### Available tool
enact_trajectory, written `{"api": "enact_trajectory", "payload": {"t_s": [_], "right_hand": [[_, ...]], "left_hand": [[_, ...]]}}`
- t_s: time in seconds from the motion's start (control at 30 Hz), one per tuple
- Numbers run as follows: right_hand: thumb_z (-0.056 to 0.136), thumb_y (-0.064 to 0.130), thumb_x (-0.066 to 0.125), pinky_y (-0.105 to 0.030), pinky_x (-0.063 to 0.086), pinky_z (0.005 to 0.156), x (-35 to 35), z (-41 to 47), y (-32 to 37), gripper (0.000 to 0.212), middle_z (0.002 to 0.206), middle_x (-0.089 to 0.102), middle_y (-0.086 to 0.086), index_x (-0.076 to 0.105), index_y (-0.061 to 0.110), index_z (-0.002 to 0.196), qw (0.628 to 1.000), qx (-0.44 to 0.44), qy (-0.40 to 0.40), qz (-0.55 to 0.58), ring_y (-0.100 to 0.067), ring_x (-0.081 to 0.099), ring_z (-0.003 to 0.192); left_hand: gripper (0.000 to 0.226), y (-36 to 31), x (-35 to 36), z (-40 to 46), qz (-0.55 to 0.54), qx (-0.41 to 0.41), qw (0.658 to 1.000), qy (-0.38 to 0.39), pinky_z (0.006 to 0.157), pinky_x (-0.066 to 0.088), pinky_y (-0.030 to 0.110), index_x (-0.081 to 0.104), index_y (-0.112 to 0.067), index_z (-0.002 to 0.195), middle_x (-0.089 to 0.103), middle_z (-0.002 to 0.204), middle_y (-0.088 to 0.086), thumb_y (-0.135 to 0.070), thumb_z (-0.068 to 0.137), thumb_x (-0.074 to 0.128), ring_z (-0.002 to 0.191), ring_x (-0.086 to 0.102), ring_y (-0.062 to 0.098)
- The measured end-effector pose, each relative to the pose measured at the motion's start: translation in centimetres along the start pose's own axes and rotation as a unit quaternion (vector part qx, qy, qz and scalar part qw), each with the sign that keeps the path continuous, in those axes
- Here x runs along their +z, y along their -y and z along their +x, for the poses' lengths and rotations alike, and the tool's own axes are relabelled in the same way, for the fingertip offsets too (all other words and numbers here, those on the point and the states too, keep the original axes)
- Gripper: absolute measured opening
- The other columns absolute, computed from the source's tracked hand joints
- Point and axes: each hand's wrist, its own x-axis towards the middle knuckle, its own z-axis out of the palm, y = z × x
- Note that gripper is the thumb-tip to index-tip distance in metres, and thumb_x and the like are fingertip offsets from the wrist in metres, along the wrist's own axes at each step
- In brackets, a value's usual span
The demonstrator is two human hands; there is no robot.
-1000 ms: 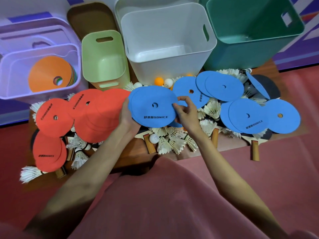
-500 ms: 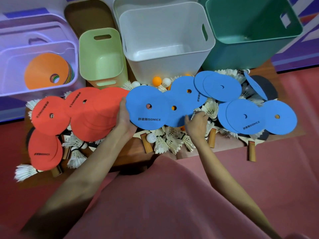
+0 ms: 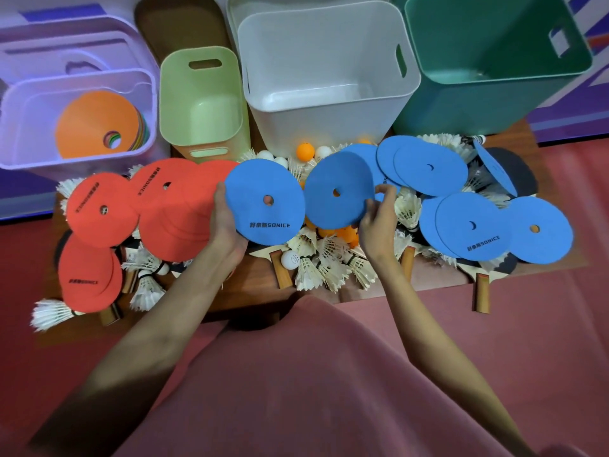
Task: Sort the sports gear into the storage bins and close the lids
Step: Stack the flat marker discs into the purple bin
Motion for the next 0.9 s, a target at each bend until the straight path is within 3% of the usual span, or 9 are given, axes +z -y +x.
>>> {"api": "enact_trajectory", "payload": {"t_s": [0.07, 0.13, 0.23, 0.33, 0.47, 0.6, 0.77, 0.83, 0.9], "right_hand": [[0.099, 0.004, 0.033, -0.033, 0.040, 0.046, 0.1, -0.2, 0.7, 0.015, 0.061, 0.049, -0.008, 0.032, 0.016, 0.108, 0.998, -0.015, -0.049, 0.036, -0.026, 0.049, 0.050], [0.099, 0.002, 0.034, -0.028, 0.037, 0.045, 0.1, -0.1, 1.2, 0.014, 0.058, 0.045, -0.002, 0.032, 0.014, 0.107, 0.994, -0.012, -0.064, 0.090, -0.015, 0.045, 0.045], [0.099, 0.001, 0.036, -0.021, 0.032, 0.042, 0.1, -0.1, 1.6, 0.012, 0.053, 0.037, -0.002, 0.035, 0.012, 0.104, 0.988, 0.016, 0.023, 0.150, -0.008, 0.036, 0.041], [0.100, 0.005, 0.038, -0.021, 0.036, 0.043, 0.5, -0.6, 1.9, 0.008, 0.058, 0.041, -0.005, 0.037, 0.009, 0.108, 0.980, 0.037, 0.122, 0.150, -0.008, 0.040, 0.042], [0.100, 0.006, 0.042, -0.020, 0.037, 0.044, 0.9, -0.7, 1.5, 0.010, 0.059, 0.046, -0.002, 0.038, 0.009, 0.109, 0.977, 0.031, 0.167, 0.127, -0.009, 0.045, 0.042], [0.098, 0.006, 0.048, -0.018, 0.031, 0.045, -0.1, 0.5, 0.8, 0.014, 0.048, 0.042, 0.009, 0.044, 0.002, 0.111, 0.976, 0.012, 0.190, 0.109, -0.007, 0.034, 0.041], [0.096, 0.007, 0.052, -0.018, 0.036, 0.050, -1.9, 2.1, 0.4, 0.018, 0.053, 0.048, 0.002, 0.055, 0.001, 0.113, 0.984, -0.011, 0.168, 0.049, -0.004, 0.041, 0.045], [0.096, 0.008, 0.051, -0.013, 0.041, 0.057, -3.0, 3.1, 0.1, 0.018, 0.066, 0.057, 0.002, 0.060, 0.001, 0.110, 0.989, -0.008, 0.144, 0.024, 0.001, 0.051, 0.054], [0.096, 0.009, 0.050, -0.008, 0.040, 0.062, -4.2, 4.3, -0.3, 0.019, 0.079, 0.060, 0.003, 0.064, 0.001, 0.107, 0.998, 0.001, 0.063, -0.007, 0.006, 0.053, 0.065]], "left_hand": [[0.052, 0.0, -0.3, 0.1, -0.006, 0.006, 1.000, -0.005, 0.094, 0.050, 0.050, 0.061, -0.020, 0.125, 0.068, 0.118, 0.005, -0.053, 0.098, 0.031, 0.111, 0.063, 0.029], [0.052, 0.0, -0.3, 0.1, -0.003, 0.011, 1.000, -0.009, 0.094, 0.051, 0.049, 0.060, -0.018, 0.127, 0.068, 0.119, 0.005, -0.052, 0.099, 0.031, 0.110, 0.064, 0.029], [0.052, 0.2, 0.2, 0.1, 0.008, 0.005, 1.000, -0.009, 0.096, 0.049, 0.045, 0.061, -0.017, 0.125, 0.068, 0.119, 0.005, -0.050, 0.099, 0.031, 0.110, 0.064, 0.026], [0.051, 0.4, 1.2, 0.0, 0.006, 0.001, 1.000, 0.015, 0.098, 0.049, 0.043, 0.061, -0.017, 0.124, 0.067, 0.120, 0.005, -0.048, 0.100, 0.029, 0.110, 0.064, 0.023], [0.042, 0.4, 2.7, -0.1, -0.010, -0.027, 0.998, 0.050, 0.095, 0.047, 0.043, 0.061, -0.018, 0.111, 0.063, 0.125, 0.008, -0.042, 0.099, 0.030, 0.103, 0.063, 0.026], [0.027, 0.5, 3.7, 0.0, -0.005, -0.041, 0.995, 0.089, 0.085, 0.049, 0.038, 0.057, -0.017, 0.101, 0.061, 0.111, 0.007, -0.033, 0.096, 0.037, 0.097, 0.060, 0.028], [0.037, 0.7, 6.1, -0.4, 0.045, -0.052, 0.989, 0.128, 0.064, 0.056, 0.031, 0.066, -0.015, 0.096, 0.071, 0.094, 0.004, -0.032, 0.099, 0.033, 0.081, 0.068, 0.024], [0.042, 0.8, 7.0, -0.2, 0.057, -0.051, 0.988, 0.136, 0.062, 0.055, 0.030, 0.068, -0.018, 0.091, 0.073, 0.090, 0.002, -0.035, 0.100, 0.030, 0.080, 0.069, 0.023], [0.049, 0.9, 7.8, 0.1, 0.055, -0.050, 0.986, 0.147, 0.067, 0.055, 0.032, 0.069, -0.020, 0.095, 0.074, 0.093, 0.001, -0.042, 0.102, 0.025, 0.086, 0.070, 0.022]]}}
